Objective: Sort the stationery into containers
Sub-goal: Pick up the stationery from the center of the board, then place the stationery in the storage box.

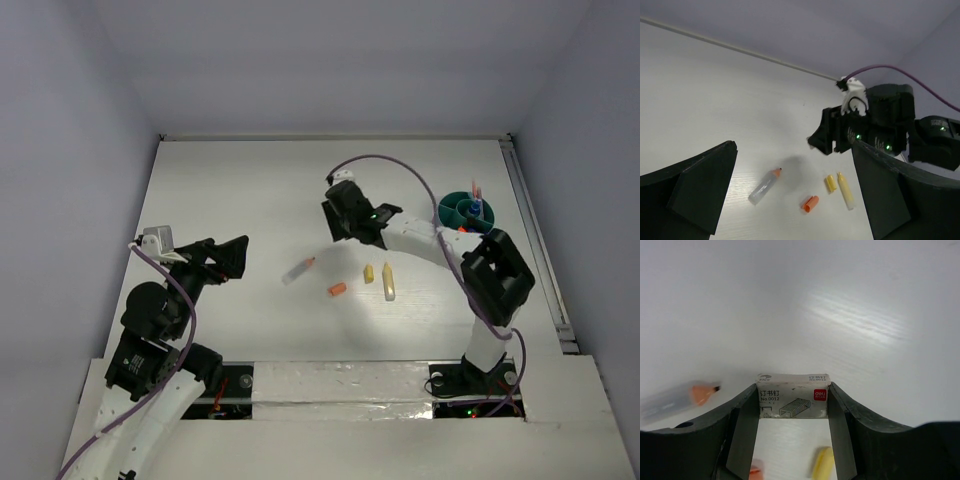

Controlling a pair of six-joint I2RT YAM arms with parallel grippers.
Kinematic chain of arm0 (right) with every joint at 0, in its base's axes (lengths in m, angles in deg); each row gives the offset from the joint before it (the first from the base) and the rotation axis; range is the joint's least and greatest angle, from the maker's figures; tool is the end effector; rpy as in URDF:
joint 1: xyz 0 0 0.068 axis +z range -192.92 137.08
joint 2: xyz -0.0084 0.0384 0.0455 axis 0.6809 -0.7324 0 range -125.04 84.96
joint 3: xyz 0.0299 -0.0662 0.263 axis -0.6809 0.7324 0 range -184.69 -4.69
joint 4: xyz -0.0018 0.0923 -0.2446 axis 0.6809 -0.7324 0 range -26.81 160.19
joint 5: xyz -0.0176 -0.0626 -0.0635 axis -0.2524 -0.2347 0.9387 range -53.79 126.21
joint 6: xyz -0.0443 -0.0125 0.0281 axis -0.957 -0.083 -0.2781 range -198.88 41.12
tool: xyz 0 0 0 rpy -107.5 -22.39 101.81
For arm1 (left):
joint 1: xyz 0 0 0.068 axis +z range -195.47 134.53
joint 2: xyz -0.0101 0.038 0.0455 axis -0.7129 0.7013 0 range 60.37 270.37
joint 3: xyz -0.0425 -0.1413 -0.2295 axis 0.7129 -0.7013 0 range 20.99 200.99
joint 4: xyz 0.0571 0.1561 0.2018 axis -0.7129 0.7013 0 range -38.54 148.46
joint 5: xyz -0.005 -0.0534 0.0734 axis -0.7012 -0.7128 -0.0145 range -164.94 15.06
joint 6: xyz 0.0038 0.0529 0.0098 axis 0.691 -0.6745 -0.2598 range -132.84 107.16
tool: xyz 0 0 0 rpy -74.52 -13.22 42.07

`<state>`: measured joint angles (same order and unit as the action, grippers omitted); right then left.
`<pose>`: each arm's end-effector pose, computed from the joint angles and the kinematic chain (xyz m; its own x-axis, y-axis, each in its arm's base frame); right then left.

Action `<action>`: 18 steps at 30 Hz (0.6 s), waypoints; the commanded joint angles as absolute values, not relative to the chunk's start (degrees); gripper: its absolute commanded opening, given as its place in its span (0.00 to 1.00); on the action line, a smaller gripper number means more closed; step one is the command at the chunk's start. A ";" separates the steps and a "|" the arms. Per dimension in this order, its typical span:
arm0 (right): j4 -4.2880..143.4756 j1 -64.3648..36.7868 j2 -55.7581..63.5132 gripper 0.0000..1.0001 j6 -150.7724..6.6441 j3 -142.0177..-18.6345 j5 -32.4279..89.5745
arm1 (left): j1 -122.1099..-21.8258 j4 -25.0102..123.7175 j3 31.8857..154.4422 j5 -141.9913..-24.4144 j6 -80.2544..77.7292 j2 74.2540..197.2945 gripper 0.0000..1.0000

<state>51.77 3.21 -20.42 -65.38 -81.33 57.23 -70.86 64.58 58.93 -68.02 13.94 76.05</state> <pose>0.2911 0.2842 0.2243 -0.6117 -0.3219 -0.7226 -0.3713 0.9234 -0.0971 0.0721 -0.0295 0.3505 -0.0154 -0.4878 -0.8728 0.3487 0.8155 -0.4619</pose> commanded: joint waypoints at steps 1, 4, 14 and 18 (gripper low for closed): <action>52.53 -4.66 -13.41 0.54 -68.85 -83.53 65.38 | -70.52 62.18 58.52 -68.88 13.08 75.49 0.99; 52.52 -12.57 -10.85 0.54 -70.70 -82.22 65.66 | -70.52 62.09 58.61 -68.97 12.91 75.31 0.99; 48.13 -26.29 -13.12 0.54 -80.36 -86.43 68.20 | -70.52 62.00 58.61 -68.97 12.82 75.31 0.99; 49.71 -28.84 -15.67 0.55 -83.62 -86.17 70.49 | -71.04 62.00 58.61 -69.05 12.82 75.31 0.99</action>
<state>49.50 -27.19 -14.44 -79.46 -84.24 67.94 -70.86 64.56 58.93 -68.46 13.68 75.88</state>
